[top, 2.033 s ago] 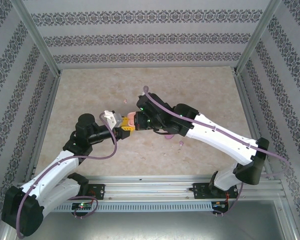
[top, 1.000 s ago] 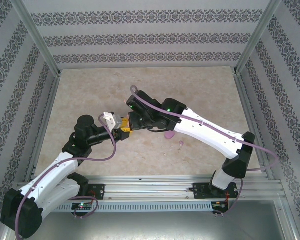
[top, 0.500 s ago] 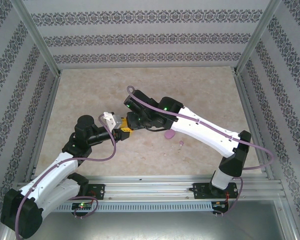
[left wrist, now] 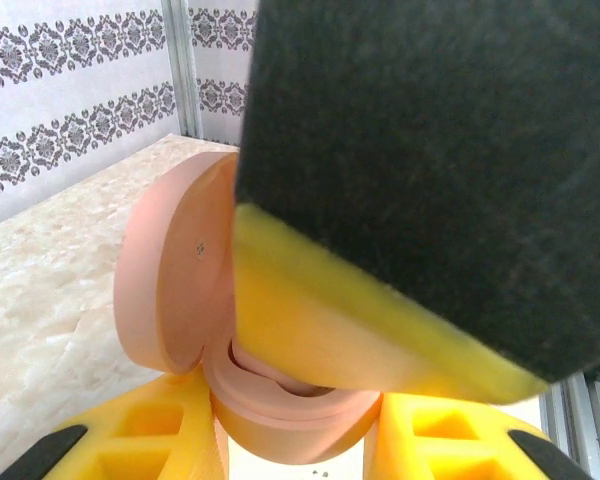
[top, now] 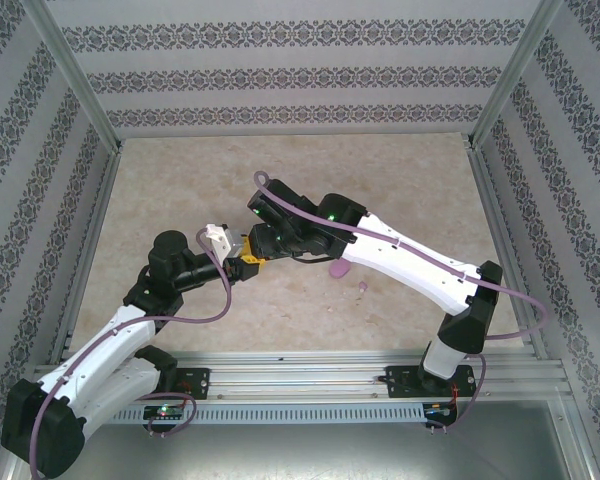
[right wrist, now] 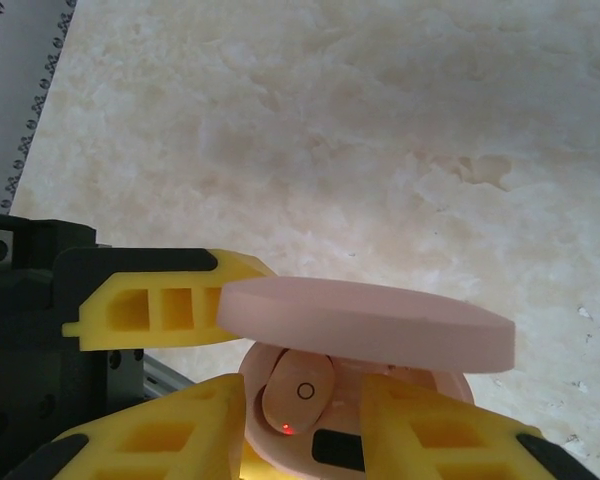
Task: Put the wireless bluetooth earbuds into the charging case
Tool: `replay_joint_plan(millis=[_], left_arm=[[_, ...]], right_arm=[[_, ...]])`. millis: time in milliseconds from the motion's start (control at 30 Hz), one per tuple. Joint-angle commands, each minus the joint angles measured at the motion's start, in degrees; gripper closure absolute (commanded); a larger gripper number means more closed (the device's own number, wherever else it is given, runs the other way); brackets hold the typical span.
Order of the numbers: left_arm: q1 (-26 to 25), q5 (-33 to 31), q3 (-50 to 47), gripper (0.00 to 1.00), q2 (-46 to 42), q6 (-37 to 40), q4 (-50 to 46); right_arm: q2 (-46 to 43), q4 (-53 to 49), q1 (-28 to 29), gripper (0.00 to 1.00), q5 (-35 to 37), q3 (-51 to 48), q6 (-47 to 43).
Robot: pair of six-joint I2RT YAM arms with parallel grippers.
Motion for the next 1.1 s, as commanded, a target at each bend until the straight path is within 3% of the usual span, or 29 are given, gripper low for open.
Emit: replay_joint_plan(millis=[0,233,567,767,1067], left_arm=[[-0.7,-0.9,-0.5,0.69,-0.3,0.0,1.1],[-0.3,-3.9,0.6,0.69,0.3,-2.3,-0.9],[5.9,-2.9,2.5,0.69,4.1,-9.4,1.6],[10.6,-1.8,3.8,0.7,7.0,-12.0,4.9],[15.1,-1.8,7.3,0.7,10.3,-11.2,4.7]], right_arm=[[-4.5,3.5,0.8,0.65,-1.2,1.6,-1.5],[-10.5,5.4,-2.1,0.68,0.2,1.0,-5.4],[-9.1,7.2,-17.7,0.67,-2.5,-2.0,-9.0],[3.9,12.3,-22.9,0.67,-7.0,1.3,-8.0],[37.0,-0.2,-20.8,0.65,-4.2,37.2,-6.4]])
